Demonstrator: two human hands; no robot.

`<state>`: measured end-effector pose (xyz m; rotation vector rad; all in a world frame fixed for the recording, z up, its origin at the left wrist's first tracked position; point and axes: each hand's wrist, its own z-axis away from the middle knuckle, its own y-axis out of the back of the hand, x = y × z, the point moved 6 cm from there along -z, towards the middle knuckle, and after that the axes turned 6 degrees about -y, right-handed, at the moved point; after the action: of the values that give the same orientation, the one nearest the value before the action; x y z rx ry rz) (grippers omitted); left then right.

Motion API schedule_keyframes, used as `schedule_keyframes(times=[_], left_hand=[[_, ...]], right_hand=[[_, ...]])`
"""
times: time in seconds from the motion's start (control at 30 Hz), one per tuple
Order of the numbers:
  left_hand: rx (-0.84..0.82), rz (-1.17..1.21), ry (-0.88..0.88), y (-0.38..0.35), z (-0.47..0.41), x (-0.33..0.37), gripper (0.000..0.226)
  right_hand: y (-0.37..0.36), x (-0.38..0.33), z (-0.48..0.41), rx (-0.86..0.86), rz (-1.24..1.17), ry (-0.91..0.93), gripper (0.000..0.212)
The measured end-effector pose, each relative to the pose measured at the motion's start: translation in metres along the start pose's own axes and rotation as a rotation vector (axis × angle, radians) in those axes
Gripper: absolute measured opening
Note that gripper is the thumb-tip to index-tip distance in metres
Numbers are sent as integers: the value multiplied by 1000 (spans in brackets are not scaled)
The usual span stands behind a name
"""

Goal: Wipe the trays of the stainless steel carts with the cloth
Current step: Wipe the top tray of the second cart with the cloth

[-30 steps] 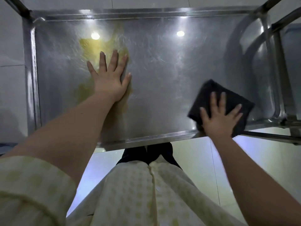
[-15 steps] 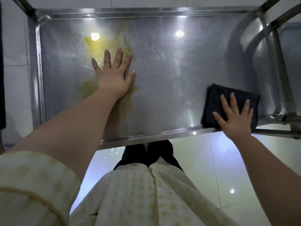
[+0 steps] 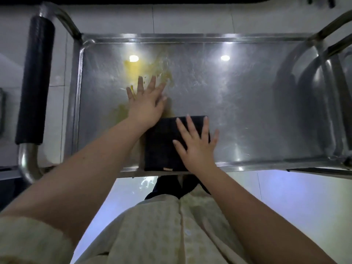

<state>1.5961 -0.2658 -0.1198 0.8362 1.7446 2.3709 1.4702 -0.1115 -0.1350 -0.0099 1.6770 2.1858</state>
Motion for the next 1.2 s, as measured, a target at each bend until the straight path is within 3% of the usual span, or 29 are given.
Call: schedule_keyframes(times=[0.1,0.23,0.4,0.6,0.83,1.07,1.2], left_hand=[[-4,-40,-82,-35,53,52,58],[-14,-107,45,-84,99,84,70],[12,-213,0,-74,103,32,72],[35,-252,170,-29,106,-72,75],[65,-144,393,-44,80,-27,83],[70,-177,345,-41,53,-29,79],[113,-156,343,-51,81,-21,74]], right_hand=[[28,63,-33,30,-174,-196,57],[30,55,-78,10,-150,-38,53],[15,48,-84,26,29,-24,57],[7,47,-85,38,127,-18,67],[2,48,-86,57,157,-25,65],[2,48,-93,36,182,-16,59],[4,50,-95,27,170,-25,59]])
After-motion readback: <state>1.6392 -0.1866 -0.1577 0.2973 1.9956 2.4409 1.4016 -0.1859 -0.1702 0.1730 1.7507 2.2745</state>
